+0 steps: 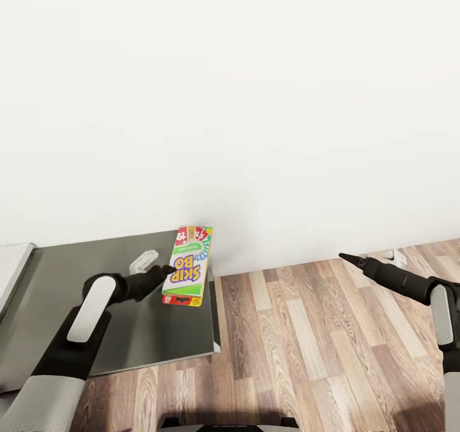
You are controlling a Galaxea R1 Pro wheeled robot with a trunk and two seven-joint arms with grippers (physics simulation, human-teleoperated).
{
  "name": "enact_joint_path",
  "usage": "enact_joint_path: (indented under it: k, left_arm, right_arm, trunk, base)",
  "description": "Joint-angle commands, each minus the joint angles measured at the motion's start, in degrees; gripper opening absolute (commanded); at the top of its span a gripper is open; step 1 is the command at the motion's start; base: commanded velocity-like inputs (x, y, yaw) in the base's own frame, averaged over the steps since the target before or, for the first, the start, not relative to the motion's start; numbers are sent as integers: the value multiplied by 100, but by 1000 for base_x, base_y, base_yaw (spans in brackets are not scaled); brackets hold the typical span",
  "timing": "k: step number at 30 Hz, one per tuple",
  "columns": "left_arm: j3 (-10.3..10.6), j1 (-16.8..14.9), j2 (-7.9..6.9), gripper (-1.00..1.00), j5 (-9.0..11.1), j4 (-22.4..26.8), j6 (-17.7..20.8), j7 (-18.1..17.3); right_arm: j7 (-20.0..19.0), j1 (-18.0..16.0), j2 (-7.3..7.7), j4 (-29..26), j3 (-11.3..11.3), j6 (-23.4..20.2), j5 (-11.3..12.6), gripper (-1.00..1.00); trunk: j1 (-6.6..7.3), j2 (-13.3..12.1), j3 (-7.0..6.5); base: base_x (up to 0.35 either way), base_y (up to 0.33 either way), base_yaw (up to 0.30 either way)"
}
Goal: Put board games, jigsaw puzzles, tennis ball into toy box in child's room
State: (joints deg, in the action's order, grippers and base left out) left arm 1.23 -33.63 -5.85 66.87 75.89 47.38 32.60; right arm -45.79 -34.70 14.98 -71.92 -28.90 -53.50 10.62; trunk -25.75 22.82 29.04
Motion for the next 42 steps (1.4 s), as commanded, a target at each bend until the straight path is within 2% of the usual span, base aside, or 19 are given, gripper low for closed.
enact_joint_path:
  k: [1,42]
  left_arm:
    - [9,-9,1,100,58,7,-1,60]
    - [9,-28,13,100,45,1,-1,67]
  right_arm:
    - [-18,-5,1,-2,-7,-29,1,100]
    - [-18,-2,-10,-15,-12,-21,-7,100]
  trunk:
    - [-3,10,8]
    - [-3,10,8]
  base:
    - [0,0,-89]
    - [0,0,-16]
